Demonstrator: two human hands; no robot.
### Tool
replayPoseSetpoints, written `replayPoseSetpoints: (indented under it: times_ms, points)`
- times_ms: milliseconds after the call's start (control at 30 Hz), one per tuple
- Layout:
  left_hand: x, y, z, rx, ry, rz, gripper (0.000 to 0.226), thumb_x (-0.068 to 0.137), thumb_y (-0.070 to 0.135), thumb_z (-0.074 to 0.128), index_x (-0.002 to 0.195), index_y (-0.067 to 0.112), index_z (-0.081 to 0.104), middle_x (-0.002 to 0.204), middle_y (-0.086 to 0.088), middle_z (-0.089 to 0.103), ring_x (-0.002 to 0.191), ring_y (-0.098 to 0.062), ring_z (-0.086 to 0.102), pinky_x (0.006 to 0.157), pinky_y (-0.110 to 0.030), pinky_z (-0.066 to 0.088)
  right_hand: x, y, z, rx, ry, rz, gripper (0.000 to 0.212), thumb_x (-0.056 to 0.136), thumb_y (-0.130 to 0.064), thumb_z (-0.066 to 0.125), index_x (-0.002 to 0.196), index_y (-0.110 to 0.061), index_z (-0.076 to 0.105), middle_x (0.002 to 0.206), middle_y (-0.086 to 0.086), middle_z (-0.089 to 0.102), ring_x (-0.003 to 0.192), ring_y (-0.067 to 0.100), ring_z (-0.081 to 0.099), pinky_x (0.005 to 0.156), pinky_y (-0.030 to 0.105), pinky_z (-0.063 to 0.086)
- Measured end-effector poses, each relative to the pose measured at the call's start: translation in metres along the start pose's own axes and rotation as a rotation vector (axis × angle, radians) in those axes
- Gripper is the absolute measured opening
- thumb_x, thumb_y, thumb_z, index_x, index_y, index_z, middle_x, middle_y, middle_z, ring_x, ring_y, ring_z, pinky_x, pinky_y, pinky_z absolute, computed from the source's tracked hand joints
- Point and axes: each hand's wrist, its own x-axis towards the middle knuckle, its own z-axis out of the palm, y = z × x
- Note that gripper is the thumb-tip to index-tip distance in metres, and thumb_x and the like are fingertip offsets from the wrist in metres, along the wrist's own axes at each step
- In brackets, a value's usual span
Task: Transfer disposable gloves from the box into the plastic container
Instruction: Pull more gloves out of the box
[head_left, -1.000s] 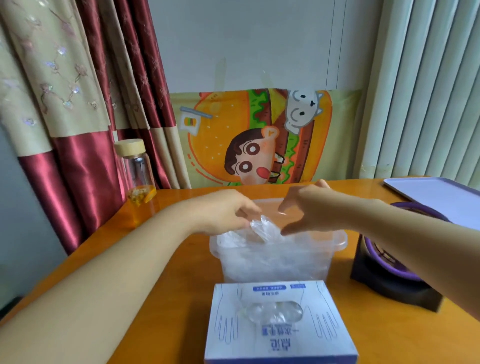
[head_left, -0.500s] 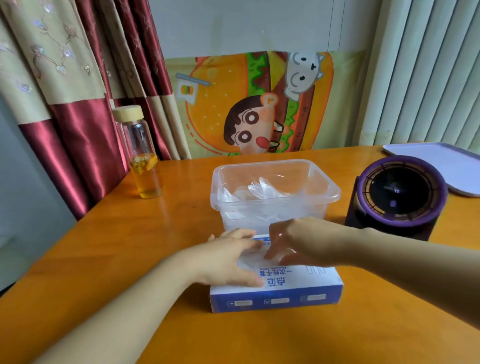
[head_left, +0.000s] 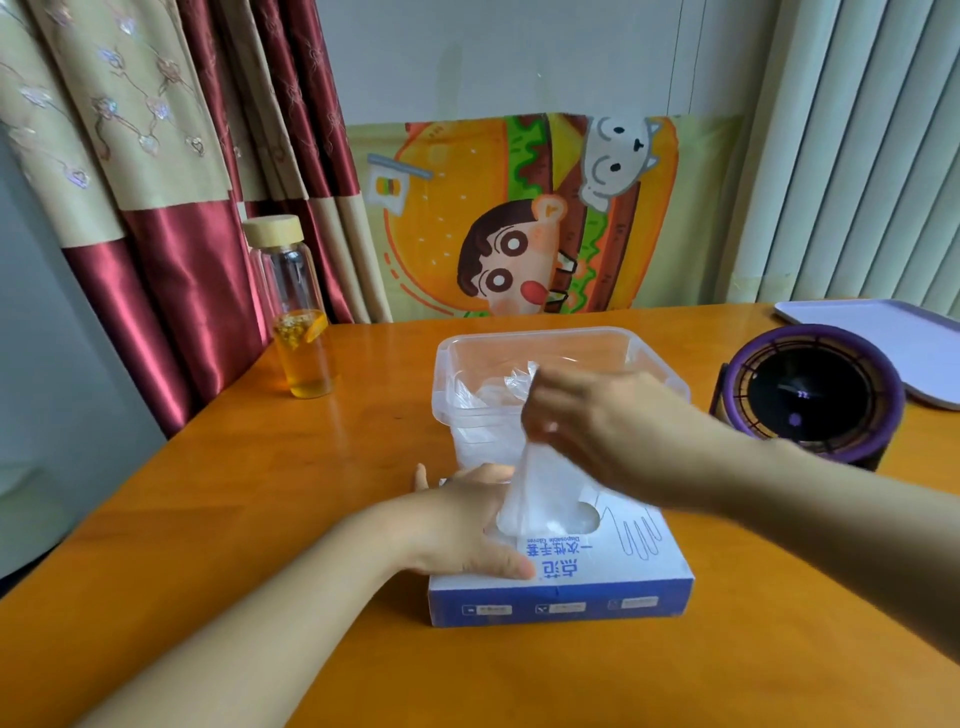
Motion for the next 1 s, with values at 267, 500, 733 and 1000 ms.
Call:
replayPoseSetpoints:
  times_ms: [267,500,733,1000]
  points:
    - [-0.019,0.009,-0.024,-0.172,0.308,0.213,0.057,0.083,0.044,0.069,0.132,0.045,0.039,0.131,0.022,0.050,0.116,0.002,0.050,0.103,-0.022,0.039,0.010,0.034,-0.047,0.221,0.318,0.429,0.011,0.095,-0.026,0.050,0.097,-0.019,0.059,0.080,-0.011,0.057,0.073,0.011,0.059,0.069,0.021,0.048]
    - [-0.032,0.010,-0.063,-0.700,0.687,0.312,0.059,0.076,0.051,0.058,0.132,0.046,0.040,0.129,0.023,0.051,0.117,0.008,0.049,0.090,-0.010,0.042,0.012,0.034,-0.048,0.700,0.124,0.649,0.023,0.096,-0.028,0.051,0.081,-0.016,0.064,0.075,-0.001,0.063,0.064,0.011,0.055,0.055,0.016,0.041]
    - [-0.004,0.021,-0.076,-0.920,0.661,0.149,0.026,0.096,0.030,0.056,0.084,0.016,0.073,0.086,0.003,0.075,0.084,-0.009,0.069,0.083,-0.024,0.052,0.004,0.034,-0.029,1.288,-0.022,0.851,0.024,0.095,-0.025,0.051,0.108,-0.013,0.067,0.102,0.003,0.073,0.089,0.014,0.069,0.068,0.022,0.056]
    - [0.024,0.009,-0.095,-0.978,0.661,-0.093,0.022,0.092,0.025,0.058,0.083,0.009,0.071,0.079,-0.006,0.071,0.070,-0.017,0.065,0.062,-0.023,0.049,-0.010,0.042,-0.038,1.005,0.274,0.598,0.032,0.079,-0.047,0.069,0.073,-0.015,0.067,0.125,-0.018,0.057,0.117,-0.002,0.052,0.097,0.026,0.041]
